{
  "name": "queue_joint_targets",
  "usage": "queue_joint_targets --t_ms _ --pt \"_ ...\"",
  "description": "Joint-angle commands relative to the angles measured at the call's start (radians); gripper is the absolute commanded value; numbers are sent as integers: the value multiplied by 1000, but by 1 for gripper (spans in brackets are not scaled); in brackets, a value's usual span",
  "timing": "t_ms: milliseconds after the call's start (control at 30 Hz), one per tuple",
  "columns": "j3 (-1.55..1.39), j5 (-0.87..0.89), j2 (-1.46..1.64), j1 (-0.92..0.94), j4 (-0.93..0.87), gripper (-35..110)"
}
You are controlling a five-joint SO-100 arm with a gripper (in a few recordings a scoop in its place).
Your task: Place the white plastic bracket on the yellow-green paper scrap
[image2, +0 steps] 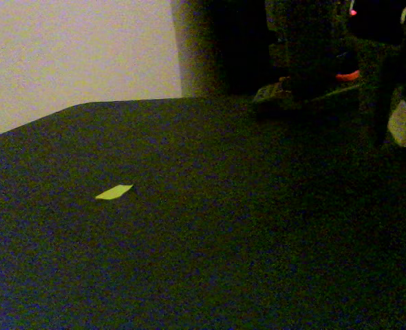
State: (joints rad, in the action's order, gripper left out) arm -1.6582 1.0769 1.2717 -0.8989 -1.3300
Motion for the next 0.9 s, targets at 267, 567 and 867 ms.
queue_joint_targets --t_ms 267,567,867 --pt "69 -28 17 -2 -17 0" --pt "48 -109 9 60 17 0" --pt "109 -225 -57 164 34 0"
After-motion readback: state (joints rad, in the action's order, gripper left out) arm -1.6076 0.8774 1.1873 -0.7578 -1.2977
